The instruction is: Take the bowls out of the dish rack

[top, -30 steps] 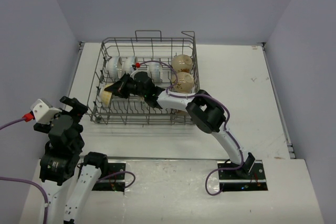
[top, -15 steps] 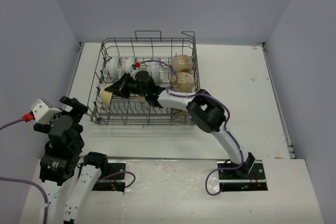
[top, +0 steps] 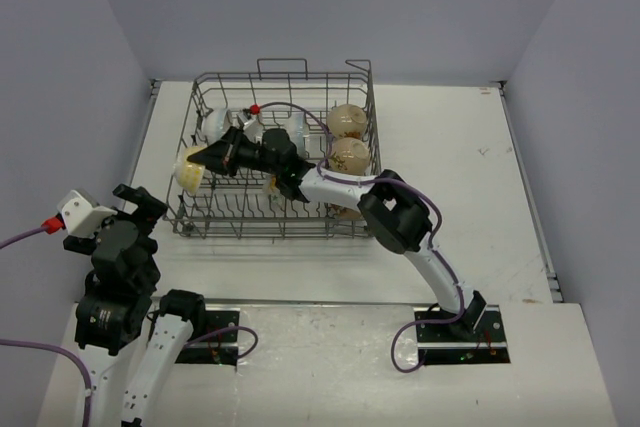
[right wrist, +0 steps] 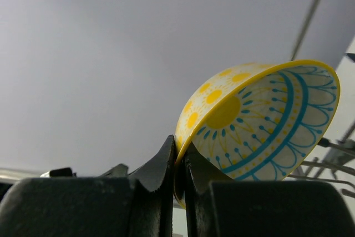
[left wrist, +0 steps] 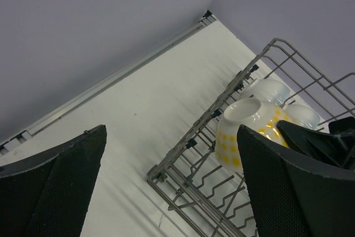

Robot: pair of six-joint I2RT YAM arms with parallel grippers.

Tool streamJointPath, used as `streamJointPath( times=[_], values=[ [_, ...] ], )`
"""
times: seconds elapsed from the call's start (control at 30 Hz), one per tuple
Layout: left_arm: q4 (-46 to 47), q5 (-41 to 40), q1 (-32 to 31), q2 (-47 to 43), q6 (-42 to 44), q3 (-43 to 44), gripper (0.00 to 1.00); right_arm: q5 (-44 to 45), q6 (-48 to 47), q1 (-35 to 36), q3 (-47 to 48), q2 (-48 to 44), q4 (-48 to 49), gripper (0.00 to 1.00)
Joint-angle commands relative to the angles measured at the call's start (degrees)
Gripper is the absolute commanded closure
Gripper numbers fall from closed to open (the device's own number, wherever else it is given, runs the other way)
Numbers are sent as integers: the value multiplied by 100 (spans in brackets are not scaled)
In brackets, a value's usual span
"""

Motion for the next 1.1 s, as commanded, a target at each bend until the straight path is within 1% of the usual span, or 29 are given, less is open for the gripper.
streamJointPath(
  times=[0.0,0.13,0.2,0.3,0.33,0.4,0.43,0.47,0.5,0.53,0.57,0.6,0.63,0.67,0.7,0.73,0.77,0.8,0.87,0.9,0.93,0.97,1.03,1.07],
  values=[
    [154,-137,-40,-40,9,45,0,-310,212,69,309,-632,893,100],
    [119,-164,-40,-48,-17,53,0,-503,141,60,396,-790,893,100],
    [49,-260,-40,-57,-114,88,0,-635,1,25,388,-1088,815,100],
    [-40,-357,-40,-84,-158,115,0,-732,-770,-237,274,-1623,0,100],
    [-40,-357,-40,-75,-158,106,0,-706,-1399,-317,239,-2078,-795,100],
    [-22,-331,-40,-49,-114,97,0,-584,-2271,-597,343,-2554,-1948,100],
    [48,-244,-48,-48,-79,80,0,-113,-3355,-712,727,-2992,-3529,100],
    [92,-199,-48,-57,17,62,0,248,-3844,-835,983,-3188,-4302,100],
    [214,-138,-48,-49,79,10,0,678,-4319,-1089,1360,-3372,-5685,100],
    [276,11,-48,-40,149,-8,0,1657,-5133,-1239,1520,-3696,-6308,100],
    [303,73,-48,-22,219,-17,0,2102,-5411,-1397,1609,-3873,-6775,100],
    [381,135,-48,21,263,-26,0,2515,-5657,-1782,1610,-4032,-7563,100],
    [452,301,-48,39,333,-69,0,3242,-6008,-2012,1514,-4381,-7832,100],
    [496,381,-48,74,430,-87,0,3466,-6124,-2449,1365,-4559,-8017,100],
    [540,468,-57,153,457,-78,0,3678,-6326,-2671,1076,-4726,-8297,100],
    [558,504,-57,188,475,-87,0,4123,-6432,-2873,943,-4980,-8378,100],
    [619,548,-75,276,527,-87,0,4258,-6520,-3276,829,-5026,-8579,100],
    [646,609,-92,320,562,-105,0,4355,-6617,-3462,819,-4992,-8755,100],
    [733,803,-101,495,668,-122,0,4732,-6942,-3884,1063,-4405,-9212,100],
    [751,881,-101,566,712,-140,0,4839,-7073,-3956,1361,-4115,-9658,100],
    [760,1013,-101,645,747,-140,0,4962,-7275,-4026,1503,-3808,-9863,100],
    [760,1058,-101,768,756,-123,0,5233,-7364,-4096,1609,-3239,-10091,100],
    [778,1198,-110,848,800,-140,0,5314,-7479,-4184,1724,-2805,-10111,100],
    [813,1242,-110,865,817,-140,0,5280,-7496,-4211,1767,-2446,-10067,100]
  ],
)
